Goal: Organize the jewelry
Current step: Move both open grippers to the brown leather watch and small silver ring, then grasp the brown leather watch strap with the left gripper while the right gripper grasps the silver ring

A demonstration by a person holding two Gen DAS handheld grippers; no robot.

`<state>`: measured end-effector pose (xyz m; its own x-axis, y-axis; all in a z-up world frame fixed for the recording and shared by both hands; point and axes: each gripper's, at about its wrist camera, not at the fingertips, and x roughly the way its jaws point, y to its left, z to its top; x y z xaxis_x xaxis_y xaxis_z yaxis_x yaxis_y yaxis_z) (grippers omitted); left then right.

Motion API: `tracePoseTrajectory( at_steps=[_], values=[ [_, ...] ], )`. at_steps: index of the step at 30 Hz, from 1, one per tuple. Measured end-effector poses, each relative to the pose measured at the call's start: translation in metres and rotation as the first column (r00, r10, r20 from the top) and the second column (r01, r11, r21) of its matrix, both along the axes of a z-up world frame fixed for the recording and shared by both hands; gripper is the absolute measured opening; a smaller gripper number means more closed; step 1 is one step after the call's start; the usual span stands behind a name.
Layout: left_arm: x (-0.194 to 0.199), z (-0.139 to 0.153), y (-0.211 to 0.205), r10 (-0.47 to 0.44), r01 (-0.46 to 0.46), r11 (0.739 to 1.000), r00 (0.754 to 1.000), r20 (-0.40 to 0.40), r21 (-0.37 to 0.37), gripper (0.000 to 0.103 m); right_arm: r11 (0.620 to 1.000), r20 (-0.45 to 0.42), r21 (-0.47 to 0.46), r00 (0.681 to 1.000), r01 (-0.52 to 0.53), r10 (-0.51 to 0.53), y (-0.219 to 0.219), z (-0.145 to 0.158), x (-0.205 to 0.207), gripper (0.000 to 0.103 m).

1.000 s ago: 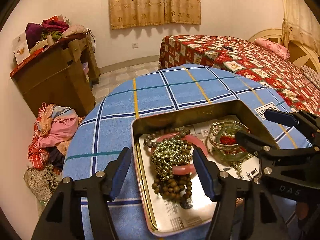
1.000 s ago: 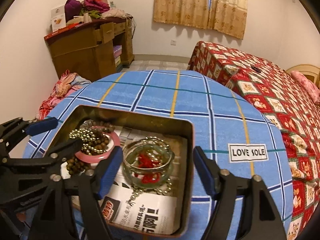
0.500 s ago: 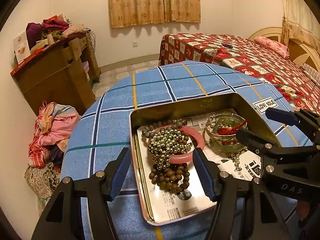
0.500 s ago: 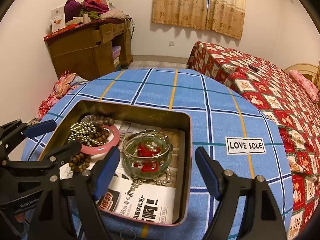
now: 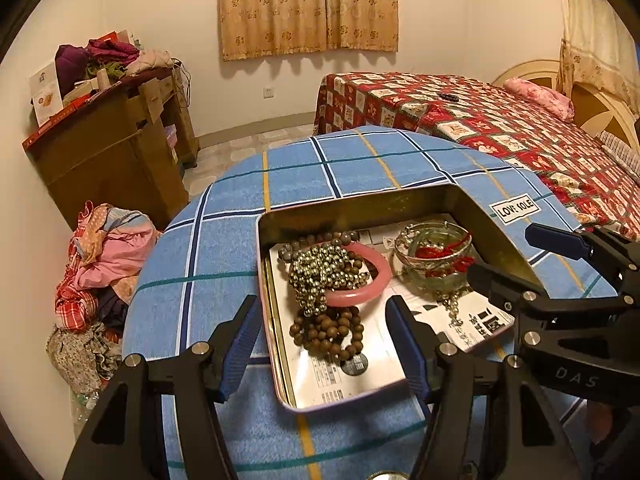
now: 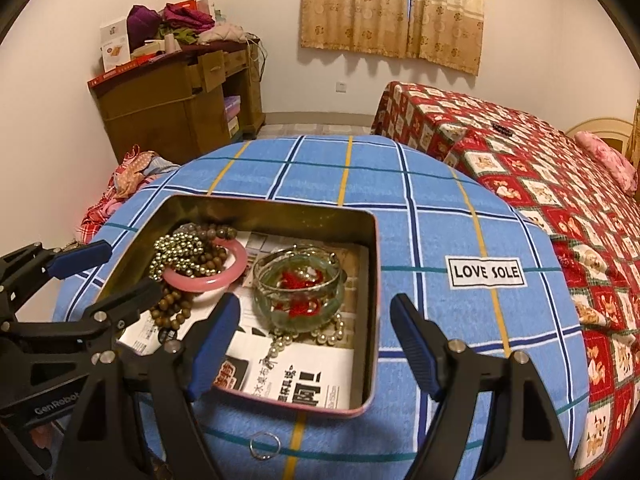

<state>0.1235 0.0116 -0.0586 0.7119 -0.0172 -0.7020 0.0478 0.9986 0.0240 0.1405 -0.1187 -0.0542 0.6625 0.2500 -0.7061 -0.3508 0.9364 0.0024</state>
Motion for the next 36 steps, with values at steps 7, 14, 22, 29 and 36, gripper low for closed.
tracePoseTrajectory(
  at_steps=[7,14,22,29,36],
  values=[
    [-0.026,0.001,0.002,-0.003,0.003,1.000,1.000,0.005,0.004,0.064,1.000,0.011,-0.013,1.000,-0.010,0.010,-0.004,0.001,-0.018,0.079],
    [-0.061,-0.008,0.007,0.003,-0.003,1.000,1.000,-0.013,0.008,0.064,1.000,0.025,0.000,1.000,-0.005,0.005,-0.012,0.004,-0.040,0.080],
    [-0.094,-0.022,-0.003,-0.014,0.014,1.000,0.999,-0.051,0.003,0.064,1.000,0.017,0.001,1.000,0.003,-0.003,-0.025,-0.004,-0.068,0.080],
    [-0.099,-0.028,-0.020,-0.046,0.048,0.999,0.996,-0.076,0.026,0.064,1.000,-0.010,-0.013,1.000,0.013,-0.013,-0.031,-0.016,-0.073,0.080],
    [-0.105,-0.024,-0.027,-0.071,0.073,0.997,0.994,-0.079,0.025,0.064,1.000,-0.021,0.000,1.000,0.013,-0.013,-0.034,-0.022,-0.074,0.080]
  ],
)
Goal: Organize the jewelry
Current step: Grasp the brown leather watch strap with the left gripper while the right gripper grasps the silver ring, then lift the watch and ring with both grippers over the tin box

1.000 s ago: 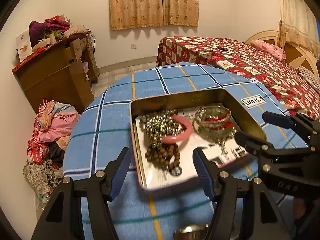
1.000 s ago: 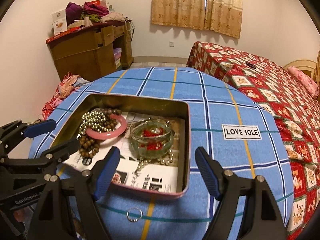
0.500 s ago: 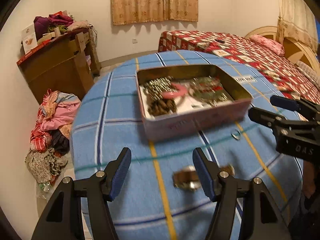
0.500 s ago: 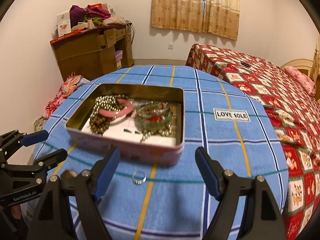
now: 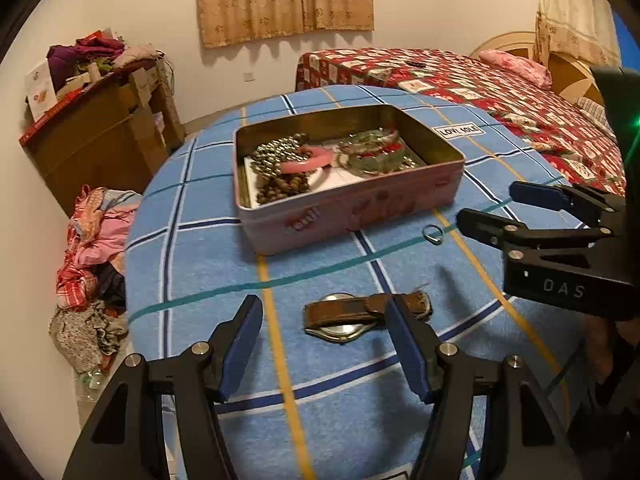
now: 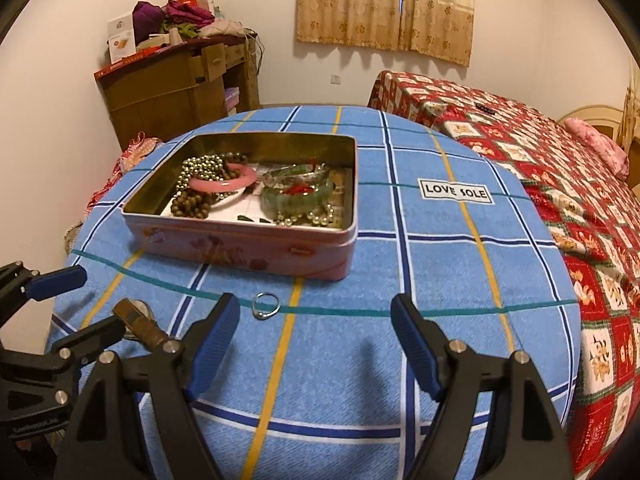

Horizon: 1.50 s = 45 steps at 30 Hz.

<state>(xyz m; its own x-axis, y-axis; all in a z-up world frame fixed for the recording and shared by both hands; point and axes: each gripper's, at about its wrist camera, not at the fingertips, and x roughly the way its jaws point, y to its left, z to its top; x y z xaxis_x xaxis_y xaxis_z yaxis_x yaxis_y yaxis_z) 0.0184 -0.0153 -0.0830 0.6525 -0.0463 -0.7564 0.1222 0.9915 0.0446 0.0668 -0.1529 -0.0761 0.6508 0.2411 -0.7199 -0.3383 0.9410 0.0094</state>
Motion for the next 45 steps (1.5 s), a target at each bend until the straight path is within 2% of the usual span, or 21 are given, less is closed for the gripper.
tracePoseTrajectory(
  at_steps=[5,11,16,24,26,27,28,29,30,31,34,40,45],
  values=[
    [0.006,-0.011,-0.003,-0.009,0.009,1.000,0.999,-0.039,-0.008,0.064,1.000,-0.015,-0.005,1.000,0.002,-0.002,0.000,-0.005,0.001,0.080],
    [0.022,-0.016,-0.001,0.011,-0.011,1.000,1.000,-0.015,-0.007,0.064,1.000,-0.030,-0.008,1.000,0.000,0.000,0.002,-0.009,0.003,0.080],
    [0.037,-0.025,0.008,0.034,-0.035,0.999,0.999,-0.029,-0.025,0.064,1.000,-0.037,-0.012,0.999,-0.005,0.004,0.005,-0.012,0.004,0.080],
    [0.043,-0.023,0.015,0.046,-0.047,0.998,0.999,-0.017,-0.039,0.064,1.000,-0.073,-0.007,0.997,-0.016,0.016,0.013,-0.015,0.015,0.080],
    [0.043,-0.024,0.013,0.037,-0.038,0.998,0.999,-0.015,-0.041,0.061,1.000,-0.089,-0.004,0.996,-0.024,0.023,0.015,-0.017,0.019,0.079],
    [0.042,-0.024,0.013,0.031,-0.031,0.998,0.999,-0.015,-0.052,0.055,1.000,-0.098,-0.006,0.995,-0.029,0.029,0.017,-0.019,0.020,0.076],
    [0.042,-0.024,0.013,0.026,-0.027,0.998,1.000,-0.014,-0.059,0.049,0.999,-0.108,-0.009,0.993,-0.038,0.037,0.018,-0.020,0.021,0.069],
    [0.041,-0.024,0.012,0.019,-0.020,0.998,1.000,-0.013,-0.059,0.046,0.999,-0.118,-0.012,0.992,-0.046,0.045,0.019,-0.022,0.022,0.061],
    [0.041,-0.023,0.011,0.014,-0.015,0.998,1.000,-0.011,-0.056,0.043,0.998,-0.125,-0.017,0.991,-0.053,0.050,0.021,-0.024,0.022,0.058],
    [0.040,-0.024,0.010,0.011,-0.011,0.998,1.000,-0.008,-0.055,0.043,0.998,-0.129,-0.023,0.990,-0.059,0.056,0.022,-0.025,0.022,0.055],
    [0.038,-0.024,0.010,0.005,-0.005,0.998,1.000,-0.004,-0.056,0.039,0.995,-0.125,-0.046,0.988,-0.092,0.085,0.027,-0.025,0.019,0.054],
    [0.036,-0.022,0.012,-0.006,0.006,0.998,1.000,-0.004,-0.065,0.037,0.991,-0.116,-0.037,0.986,-0.127,0.122,0.029,-0.025,0.010,0.022],
    [0.034,-0.022,0.013,-0.007,0.007,0.997,1.000,-0.003,-0.078,0.037,0.993,-0.119,-0.007,0.986,-0.118,0.116,0.022,-0.024,0.005,0.022]
  ],
)
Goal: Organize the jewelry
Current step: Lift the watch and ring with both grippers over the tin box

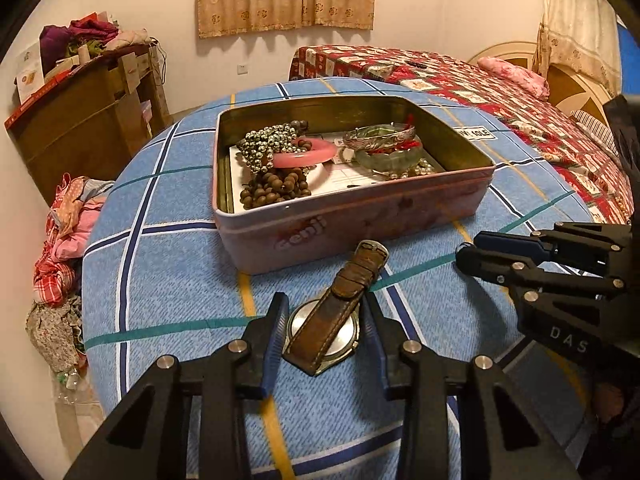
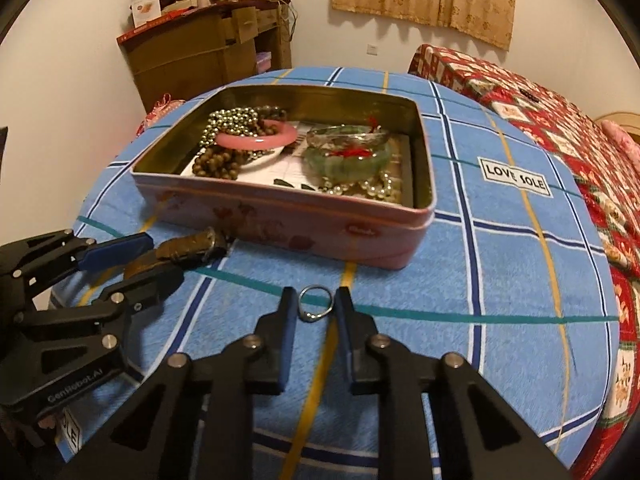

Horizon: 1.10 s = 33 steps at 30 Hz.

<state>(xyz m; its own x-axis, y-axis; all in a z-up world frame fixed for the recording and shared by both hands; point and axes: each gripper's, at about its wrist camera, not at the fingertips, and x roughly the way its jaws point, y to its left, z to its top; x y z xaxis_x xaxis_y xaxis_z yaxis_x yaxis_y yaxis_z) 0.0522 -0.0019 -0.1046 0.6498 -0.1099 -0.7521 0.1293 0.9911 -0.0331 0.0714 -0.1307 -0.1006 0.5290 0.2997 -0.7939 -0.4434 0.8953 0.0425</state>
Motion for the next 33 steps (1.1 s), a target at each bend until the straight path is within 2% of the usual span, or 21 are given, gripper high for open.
tracePoseTrajectory(
  at_steps=[10,20,33],
  values=[
    [-0.014,0.011,0.005,-0.003,0.003,1.000,1.000,0.013,-0.015,0.037,1.000,0.033,0.023,0.999,0.016,-0.017,-0.008,0.014,-0.007,0.022],
    [-0.024,0.047,0.003,-0.013,0.015,1.000,0.996,0.087,-0.015,0.037,0.999,0.088,0.051,0.996,0.012,-0.016,-0.012,0.037,-0.009,0.022],
    [-0.013,0.085,0.011,0.005,0.000,1.000,0.987,0.163,-0.030,0.037,0.998,0.164,0.068,0.986,-0.016,0.005,-0.005,0.068,-0.006,0.022]
  ],
)
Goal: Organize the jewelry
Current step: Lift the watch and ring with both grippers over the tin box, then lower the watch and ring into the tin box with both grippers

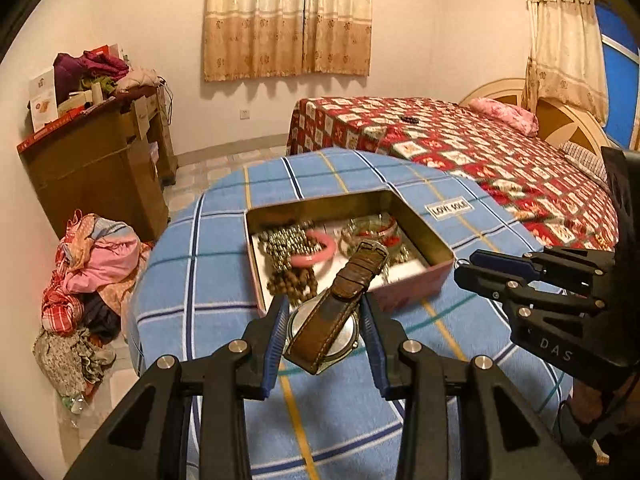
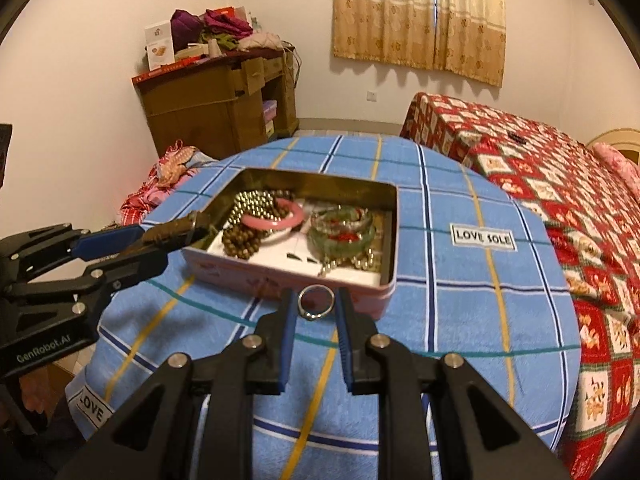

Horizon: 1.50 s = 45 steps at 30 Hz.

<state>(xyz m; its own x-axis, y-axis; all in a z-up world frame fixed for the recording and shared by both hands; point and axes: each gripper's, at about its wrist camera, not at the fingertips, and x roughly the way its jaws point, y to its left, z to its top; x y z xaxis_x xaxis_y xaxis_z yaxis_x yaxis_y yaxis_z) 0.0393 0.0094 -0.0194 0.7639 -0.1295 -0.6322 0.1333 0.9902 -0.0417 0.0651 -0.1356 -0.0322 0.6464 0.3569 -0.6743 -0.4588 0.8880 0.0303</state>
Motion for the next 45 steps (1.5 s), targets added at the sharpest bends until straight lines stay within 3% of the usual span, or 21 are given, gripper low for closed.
tracePoseTrajectory(
  at_steps=[21,45],
  values=[
    [0.053,0.014,0.012,0.041,-0.041,0.999,0.999,0.026,0.022,0.037,1.000,0.073,-0.010,0.997,0.008,-0.008,0.009,0.027,0.038,0.022],
    [0.094,0.004,0.017,0.057,-0.057,0.998,0.998,-0.006,0.035,0.037,0.998,0.041,-0.035,0.998,0.053,-0.051,0.022,0.014,0.085,0.022]
  ],
)
